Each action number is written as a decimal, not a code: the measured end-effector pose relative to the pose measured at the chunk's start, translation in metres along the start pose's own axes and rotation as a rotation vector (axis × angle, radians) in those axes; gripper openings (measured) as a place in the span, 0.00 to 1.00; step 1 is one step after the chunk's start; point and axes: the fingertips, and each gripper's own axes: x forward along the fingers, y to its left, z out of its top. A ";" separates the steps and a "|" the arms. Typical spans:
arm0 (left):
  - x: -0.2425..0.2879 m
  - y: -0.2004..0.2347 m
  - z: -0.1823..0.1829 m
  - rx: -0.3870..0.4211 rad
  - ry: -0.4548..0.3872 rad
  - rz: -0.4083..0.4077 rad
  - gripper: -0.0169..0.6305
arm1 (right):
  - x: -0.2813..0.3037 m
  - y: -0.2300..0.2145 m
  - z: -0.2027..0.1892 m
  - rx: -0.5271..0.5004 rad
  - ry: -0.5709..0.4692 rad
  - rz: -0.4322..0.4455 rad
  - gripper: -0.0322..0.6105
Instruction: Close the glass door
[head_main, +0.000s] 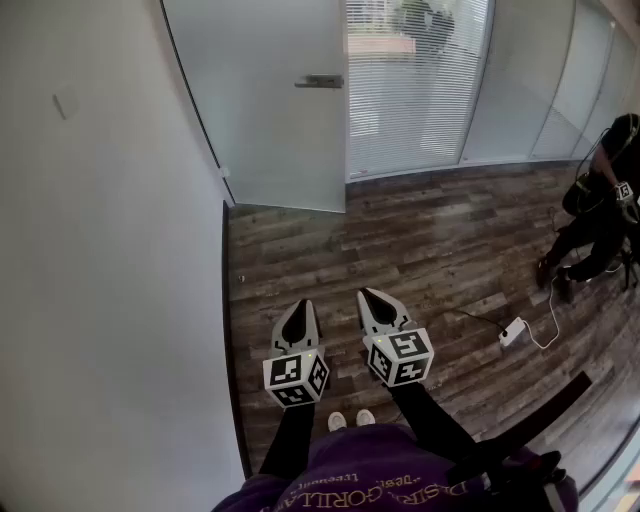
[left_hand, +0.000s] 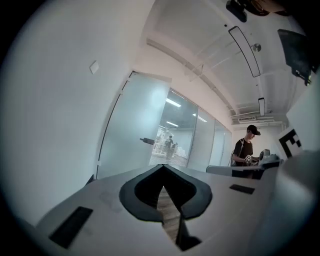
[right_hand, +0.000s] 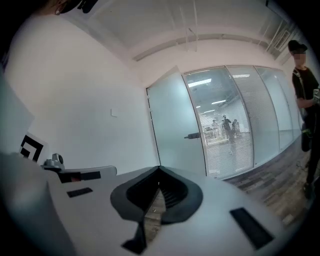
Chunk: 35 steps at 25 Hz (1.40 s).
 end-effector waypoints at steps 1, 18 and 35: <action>0.001 0.001 0.001 -0.001 -0.001 0.001 0.03 | 0.001 0.001 0.001 0.000 0.001 0.000 0.05; -0.009 0.006 0.001 -0.010 -0.009 0.005 0.03 | 0.000 0.004 0.000 0.014 -0.012 -0.011 0.05; 0.038 0.040 0.004 0.034 0.006 -0.008 0.03 | 0.058 -0.003 0.016 0.014 -0.040 -0.006 0.05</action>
